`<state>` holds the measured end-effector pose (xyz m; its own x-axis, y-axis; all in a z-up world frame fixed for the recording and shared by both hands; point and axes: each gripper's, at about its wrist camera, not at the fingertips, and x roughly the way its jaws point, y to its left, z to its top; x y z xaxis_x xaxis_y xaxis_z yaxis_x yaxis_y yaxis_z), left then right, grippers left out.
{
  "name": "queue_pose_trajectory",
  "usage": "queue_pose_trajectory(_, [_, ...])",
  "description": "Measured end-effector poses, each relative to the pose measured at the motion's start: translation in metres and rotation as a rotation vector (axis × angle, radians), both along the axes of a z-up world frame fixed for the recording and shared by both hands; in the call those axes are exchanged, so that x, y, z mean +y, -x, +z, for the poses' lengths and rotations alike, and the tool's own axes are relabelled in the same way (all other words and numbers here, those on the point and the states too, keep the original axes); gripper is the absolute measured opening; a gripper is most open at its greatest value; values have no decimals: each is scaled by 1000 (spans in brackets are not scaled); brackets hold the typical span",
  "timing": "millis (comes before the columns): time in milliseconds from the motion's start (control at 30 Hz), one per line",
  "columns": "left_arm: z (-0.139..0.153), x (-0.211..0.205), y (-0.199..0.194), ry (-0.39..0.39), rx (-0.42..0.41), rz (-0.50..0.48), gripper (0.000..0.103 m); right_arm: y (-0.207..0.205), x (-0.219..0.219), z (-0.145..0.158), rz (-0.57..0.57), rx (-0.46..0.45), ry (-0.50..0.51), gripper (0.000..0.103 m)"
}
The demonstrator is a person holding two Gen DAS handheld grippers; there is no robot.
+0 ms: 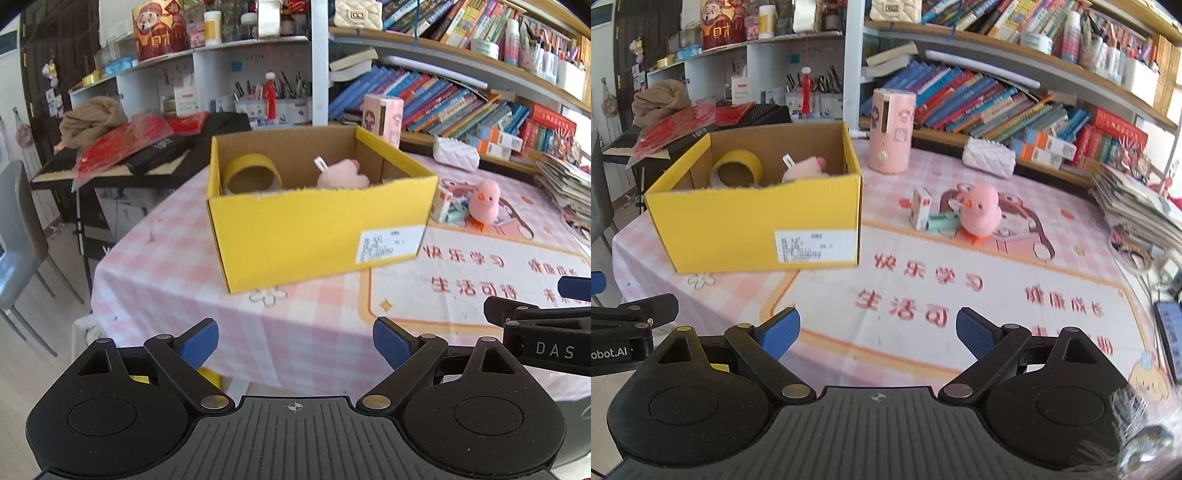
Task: Organize objects
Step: 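Raise both tools out of the box and move toward the pink chick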
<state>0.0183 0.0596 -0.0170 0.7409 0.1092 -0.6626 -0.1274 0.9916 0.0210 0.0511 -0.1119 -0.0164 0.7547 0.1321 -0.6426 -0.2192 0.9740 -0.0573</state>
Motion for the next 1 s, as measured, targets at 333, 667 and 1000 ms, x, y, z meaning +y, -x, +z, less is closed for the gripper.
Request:
queue_pose_trajectory(333, [-9, -19, 12, 4, 27, -80, 93, 27, -16, -11, -51, 32, 13, 92])
queue_pose_trajectory(667, [-10, -44, 5, 2, 26, -198, 93, 35, -42, -11, -152, 47, 10, 92])
queue_pose_trajectory(1000, [-9, -66, -15, 1, 24, -263, 93, 25, -63, -14, -220, 66, 11, 91])
